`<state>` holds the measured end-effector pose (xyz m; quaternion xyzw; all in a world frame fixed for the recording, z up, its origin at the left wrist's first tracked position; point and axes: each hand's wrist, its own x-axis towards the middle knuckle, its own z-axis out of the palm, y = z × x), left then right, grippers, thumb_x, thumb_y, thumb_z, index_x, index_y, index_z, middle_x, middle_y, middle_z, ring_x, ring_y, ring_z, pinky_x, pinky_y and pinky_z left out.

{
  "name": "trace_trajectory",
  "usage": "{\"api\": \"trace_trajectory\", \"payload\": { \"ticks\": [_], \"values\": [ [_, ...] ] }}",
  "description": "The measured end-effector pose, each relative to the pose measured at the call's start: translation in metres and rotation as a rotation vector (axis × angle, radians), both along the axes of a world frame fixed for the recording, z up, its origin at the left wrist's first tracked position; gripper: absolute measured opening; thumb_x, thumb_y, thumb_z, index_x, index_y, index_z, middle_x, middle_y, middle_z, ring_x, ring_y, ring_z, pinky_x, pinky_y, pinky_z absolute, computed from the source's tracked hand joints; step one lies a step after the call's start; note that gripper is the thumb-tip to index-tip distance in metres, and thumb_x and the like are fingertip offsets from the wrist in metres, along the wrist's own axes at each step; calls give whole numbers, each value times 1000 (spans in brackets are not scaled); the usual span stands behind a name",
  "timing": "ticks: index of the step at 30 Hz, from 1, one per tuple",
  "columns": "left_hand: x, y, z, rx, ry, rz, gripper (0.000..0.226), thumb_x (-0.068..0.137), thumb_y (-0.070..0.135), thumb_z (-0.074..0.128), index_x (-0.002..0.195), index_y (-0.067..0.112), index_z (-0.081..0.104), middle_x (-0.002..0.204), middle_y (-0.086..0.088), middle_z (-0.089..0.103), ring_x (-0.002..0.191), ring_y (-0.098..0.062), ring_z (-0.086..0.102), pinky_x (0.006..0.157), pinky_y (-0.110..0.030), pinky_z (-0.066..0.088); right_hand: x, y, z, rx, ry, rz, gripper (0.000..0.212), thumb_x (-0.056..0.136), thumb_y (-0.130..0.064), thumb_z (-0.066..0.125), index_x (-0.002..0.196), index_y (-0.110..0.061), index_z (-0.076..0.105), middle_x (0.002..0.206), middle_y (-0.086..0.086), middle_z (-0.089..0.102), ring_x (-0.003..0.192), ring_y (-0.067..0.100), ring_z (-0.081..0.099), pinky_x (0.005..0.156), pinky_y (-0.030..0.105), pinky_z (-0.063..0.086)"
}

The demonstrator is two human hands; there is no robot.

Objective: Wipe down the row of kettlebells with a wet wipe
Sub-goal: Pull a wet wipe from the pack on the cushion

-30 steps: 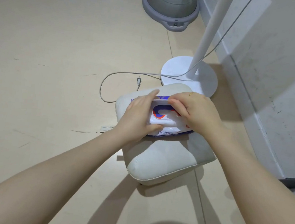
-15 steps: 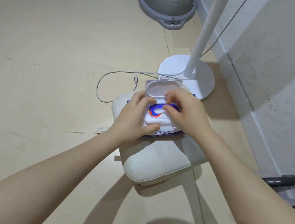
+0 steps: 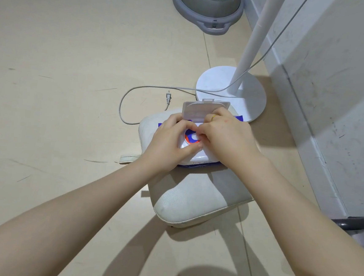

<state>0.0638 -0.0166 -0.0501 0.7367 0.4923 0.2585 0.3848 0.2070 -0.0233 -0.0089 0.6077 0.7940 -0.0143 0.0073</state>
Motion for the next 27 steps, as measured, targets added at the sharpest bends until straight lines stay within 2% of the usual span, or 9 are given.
{"api": "trace_trajectory", "payload": {
  "ticks": [6,10,12,14,16,18,23,25,27],
  "values": [
    [-4,3,0,9,-3,0,35,78,24,73,109,14,62,108,6,49,100,-7,48,86,-11,35,-6,2,-2,40,-59,-39,18,91,-14,48,100,-19,64,99,-2,57,105,20,46,46,21,18],
    [-3,3,0,16,-5,0,35,78,22,73,110,13,62,108,5,50,98,-6,48,87,-13,37,-6,4,-5,29,-122,5,16,89,-10,51,101,-13,61,103,2,58,107,22,47,45,23,14],
    [-3,2,0,21,1,3,36,77,22,73,110,12,62,107,6,49,98,-6,47,86,-8,34,-5,4,-2,2,-152,33,11,75,-12,69,85,-11,64,87,2,62,92,22,56,45,21,13],
    [-3,3,0,22,6,7,37,77,23,74,110,12,62,106,7,48,98,-6,47,84,-7,33,-4,3,2,44,-158,39,21,58,-15,82,68,-12,64,68,1,61,73,22,59,46,17,11],
    [-2,3,2,19,7,7,36,77,22,74,109,13,62,105,6,48,96,-8,47,82,-13,36,3,3,2,51,-34,35,12,83,-22,65,88,-12,62,88,3,60,92,23,55,47,24,16],
    [-2,3,3,15,2,10,35,77,21,74,108,13,62,105,5,48,96,-9,47,82,-18,37,13,1,0,-19,79,39,19,96,-24,42,102,-12,56,104,4,55,104,23,46,60,29,26],
    [-4,4,3,-10,-20,27,33,76,24,75,106,18,62,104,9,48,91,-2,47,81,-6,33,24,-4,-8,-130,465,39,11,94,-16,43,84,-18,47,88,-1,52,87,19,39,77,37,37],
    [-3,4,3,-23,-27,27,32,76,24,74,106,19,63,104,10,48,92,2,47,81,-3,32,27,-6,-11,-157,564,7,11,91,-18,41,81,-22,43,80,-8,47,82,19,40,73,34,35],
    [-1,3,4,-32,-29,29,30,78,24,73,106,20,64,106,9,48,97,-3,48,83,-3,31,26,-7,-13,-114,602,-18,12,91,-15,43,80,-20,45,78,-7,47,79,19,42,70,30,32]
  ]
}}
